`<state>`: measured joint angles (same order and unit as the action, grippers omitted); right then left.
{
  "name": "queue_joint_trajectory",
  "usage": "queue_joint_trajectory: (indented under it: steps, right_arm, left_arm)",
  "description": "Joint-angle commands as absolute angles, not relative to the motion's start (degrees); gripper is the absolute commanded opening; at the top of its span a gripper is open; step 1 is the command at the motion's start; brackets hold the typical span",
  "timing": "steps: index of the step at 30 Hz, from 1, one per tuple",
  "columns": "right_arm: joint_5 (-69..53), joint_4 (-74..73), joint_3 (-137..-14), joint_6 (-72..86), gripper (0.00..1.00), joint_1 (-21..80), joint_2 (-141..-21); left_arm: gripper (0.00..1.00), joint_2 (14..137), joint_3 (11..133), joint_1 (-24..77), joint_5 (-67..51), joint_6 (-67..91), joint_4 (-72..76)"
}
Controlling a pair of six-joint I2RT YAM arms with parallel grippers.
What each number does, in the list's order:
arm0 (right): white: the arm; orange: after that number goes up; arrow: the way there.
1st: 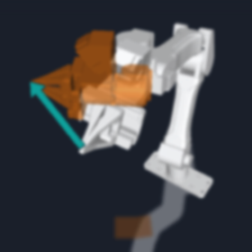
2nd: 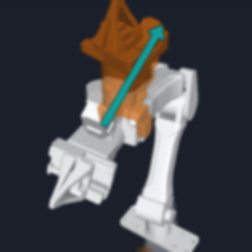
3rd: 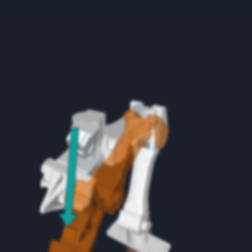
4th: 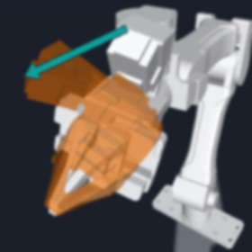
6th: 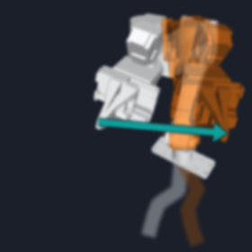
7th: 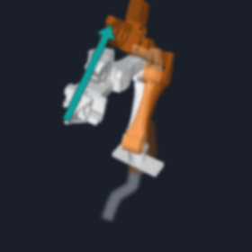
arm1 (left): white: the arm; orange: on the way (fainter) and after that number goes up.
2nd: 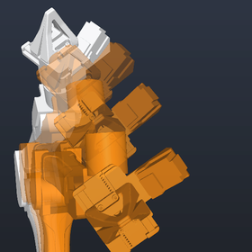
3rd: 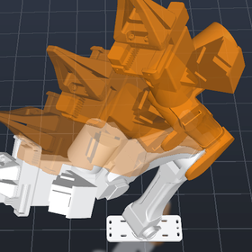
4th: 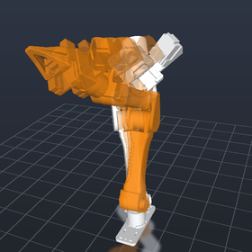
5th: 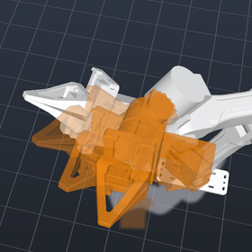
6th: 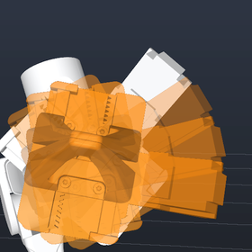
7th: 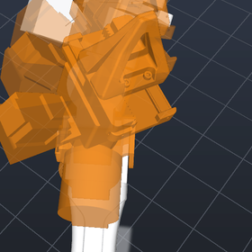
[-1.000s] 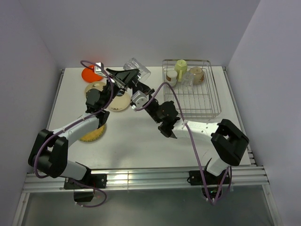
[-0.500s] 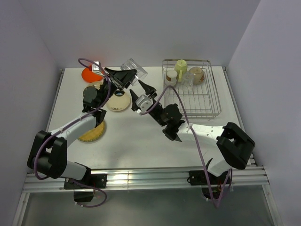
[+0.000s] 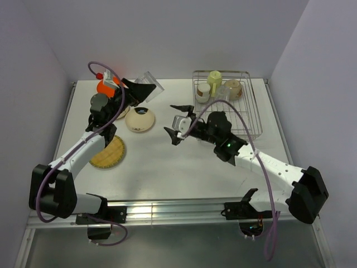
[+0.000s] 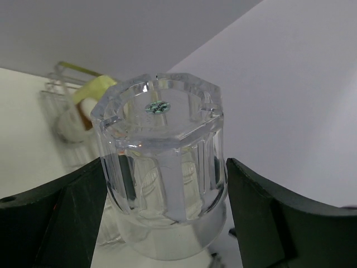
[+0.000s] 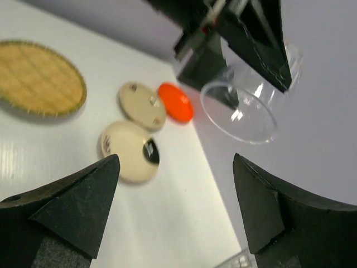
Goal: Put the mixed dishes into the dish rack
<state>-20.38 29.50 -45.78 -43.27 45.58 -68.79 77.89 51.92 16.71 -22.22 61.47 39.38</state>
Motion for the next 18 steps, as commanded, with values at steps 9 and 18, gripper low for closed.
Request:
queue_joint_trajectory:
  steps: [9, 18]
  right_arm:
    - [-48.57, -32.14, -84.92, -28.14, 0.94, 24.18, -81.08]
    - [-68.75, -40.35, -105.19, -4.50, 0.91, 26.09, -96.94]
  left_arm:
    - [0.09, 62.32, 45.98, 16.79, -31.96, 21.82, 17.58]
    - [0.11, 61.17, 43.42, 20.91, -43.16, 8.97, 8.20]
